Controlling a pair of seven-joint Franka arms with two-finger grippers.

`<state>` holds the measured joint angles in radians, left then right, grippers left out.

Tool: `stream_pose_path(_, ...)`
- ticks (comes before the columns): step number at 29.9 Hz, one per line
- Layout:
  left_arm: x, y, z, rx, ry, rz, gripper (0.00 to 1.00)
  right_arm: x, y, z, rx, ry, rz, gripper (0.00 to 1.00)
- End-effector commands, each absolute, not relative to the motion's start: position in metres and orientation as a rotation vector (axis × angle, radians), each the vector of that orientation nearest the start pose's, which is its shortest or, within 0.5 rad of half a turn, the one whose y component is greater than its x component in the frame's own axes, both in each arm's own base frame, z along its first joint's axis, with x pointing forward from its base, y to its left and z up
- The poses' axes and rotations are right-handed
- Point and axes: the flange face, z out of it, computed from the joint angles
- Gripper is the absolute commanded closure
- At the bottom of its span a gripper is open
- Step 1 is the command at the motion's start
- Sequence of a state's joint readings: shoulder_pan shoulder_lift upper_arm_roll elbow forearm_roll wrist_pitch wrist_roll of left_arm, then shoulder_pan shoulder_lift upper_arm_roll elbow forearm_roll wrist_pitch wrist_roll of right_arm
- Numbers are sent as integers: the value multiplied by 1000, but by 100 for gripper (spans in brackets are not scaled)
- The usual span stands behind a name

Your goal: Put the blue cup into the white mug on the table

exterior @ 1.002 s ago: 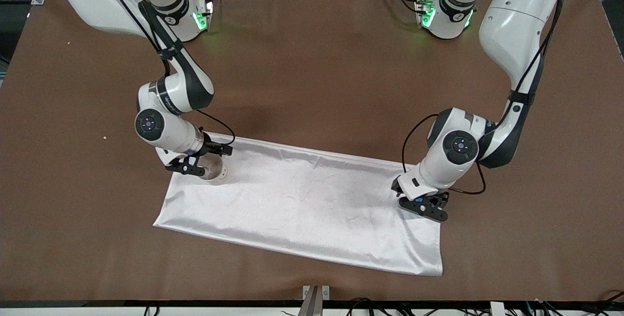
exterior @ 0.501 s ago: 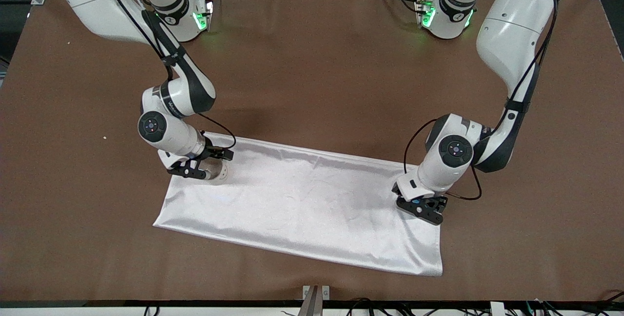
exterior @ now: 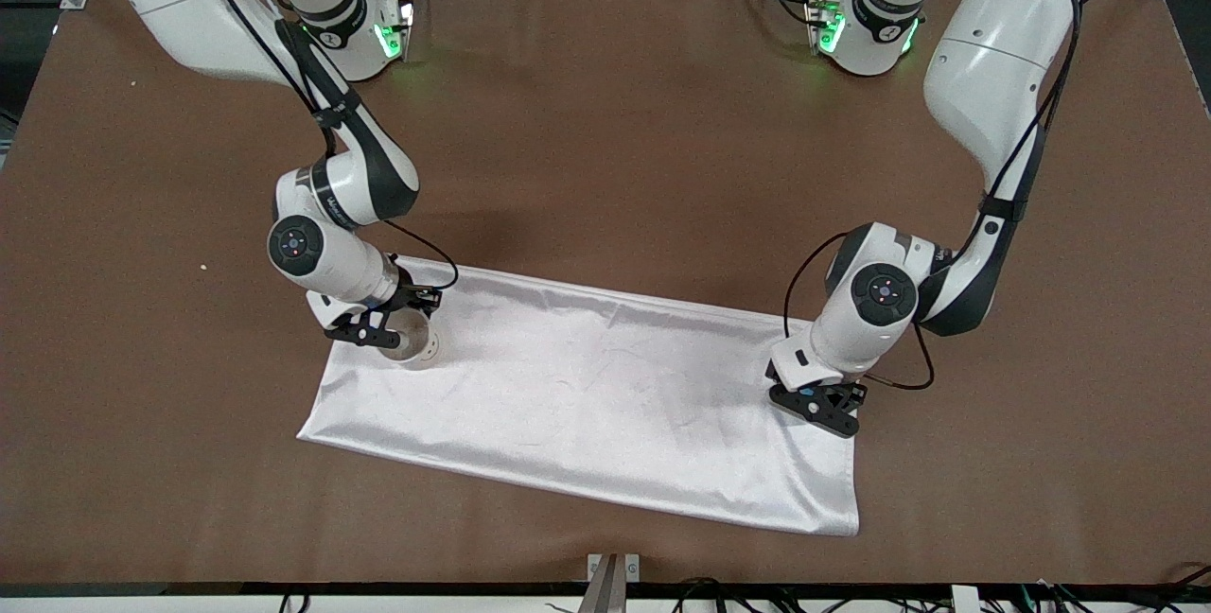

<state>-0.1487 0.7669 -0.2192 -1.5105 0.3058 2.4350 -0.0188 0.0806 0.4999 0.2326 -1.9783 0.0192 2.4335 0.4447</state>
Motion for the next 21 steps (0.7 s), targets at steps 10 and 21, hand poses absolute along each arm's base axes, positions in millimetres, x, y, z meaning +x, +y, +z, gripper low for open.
stream_pose_path(10,697,-224,242,-2946,826,-314,100,566,228,269,-3021,148,98,100)
stream_pose_path(21,700,-220,269,-2889,848,-319,100,514,334,295,-2968,238,137,100)
